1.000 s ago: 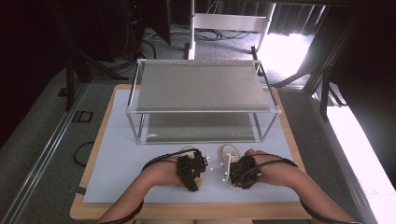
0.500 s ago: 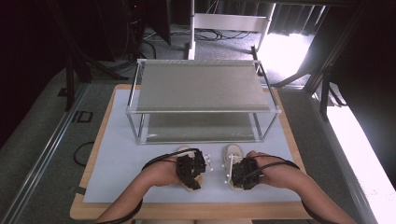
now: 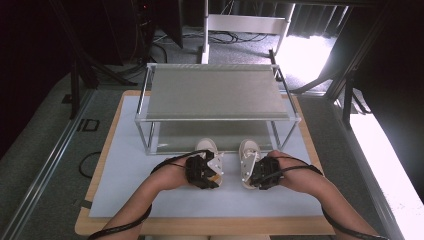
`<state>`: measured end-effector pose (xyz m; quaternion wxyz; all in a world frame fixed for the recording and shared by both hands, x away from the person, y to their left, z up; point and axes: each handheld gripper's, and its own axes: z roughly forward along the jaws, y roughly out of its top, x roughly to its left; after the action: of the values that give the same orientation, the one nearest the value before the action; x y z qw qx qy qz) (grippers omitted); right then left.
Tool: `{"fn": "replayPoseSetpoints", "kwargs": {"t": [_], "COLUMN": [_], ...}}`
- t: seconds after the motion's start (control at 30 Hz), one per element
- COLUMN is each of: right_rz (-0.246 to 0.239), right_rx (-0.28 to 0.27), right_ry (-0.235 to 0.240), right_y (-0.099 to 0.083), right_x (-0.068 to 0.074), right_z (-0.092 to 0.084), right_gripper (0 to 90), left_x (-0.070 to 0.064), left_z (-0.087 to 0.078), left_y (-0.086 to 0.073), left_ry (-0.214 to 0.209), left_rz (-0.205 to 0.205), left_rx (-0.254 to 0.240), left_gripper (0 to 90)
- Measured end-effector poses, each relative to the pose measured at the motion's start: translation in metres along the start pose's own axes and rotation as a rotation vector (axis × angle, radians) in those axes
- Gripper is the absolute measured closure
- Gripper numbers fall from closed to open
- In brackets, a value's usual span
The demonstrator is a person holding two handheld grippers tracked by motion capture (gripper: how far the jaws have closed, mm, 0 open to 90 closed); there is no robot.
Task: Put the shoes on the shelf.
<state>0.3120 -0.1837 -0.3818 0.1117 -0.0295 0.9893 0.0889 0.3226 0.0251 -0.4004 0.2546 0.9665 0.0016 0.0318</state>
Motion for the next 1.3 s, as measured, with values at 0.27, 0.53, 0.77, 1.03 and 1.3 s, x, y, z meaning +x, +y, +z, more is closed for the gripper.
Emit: {"fn": "replayPoseSetpoints", "kwargs": {"t": [0.27,0.53,0.77,1.03,1.3], "right_rz": [0.020,0.014,-0.017,-0.045,-0.075], "right_rx": [-0.034,-0.060,-0.071,-0.057,-0.061], "right_ry": [-0.050,-0.073,-0.098,-0.105,-0.102], "right_y": [0.001,0.006,0.014,0.019,0.020], "right_x": [-0.022,-0.044,-0.060,-0.071,-0.077], "right_z": [0.008,0.013,0.022,0.035,0.044], "right_gripper": [72.7,72.7,72.6,72.4,71.6], "left_x": [0.023,0.045,0.061,0.077,0.089], "left_z": [0.001,0.008,0.020,0.029,0.037], "left_y": [-0.007,-0.010,-0.009,-0.010,-0.006], "left_ry": [0.049,0.082,0.079,0.064,0.034], "left_rz": [-0.013,0.016,0.070,0.111,0.146], "left_rx": [-0.043,-0.048,-0.070,-0.074,-0.057], "left_gripper": [77.9,77.9,77.8,77.6,76.7]}}
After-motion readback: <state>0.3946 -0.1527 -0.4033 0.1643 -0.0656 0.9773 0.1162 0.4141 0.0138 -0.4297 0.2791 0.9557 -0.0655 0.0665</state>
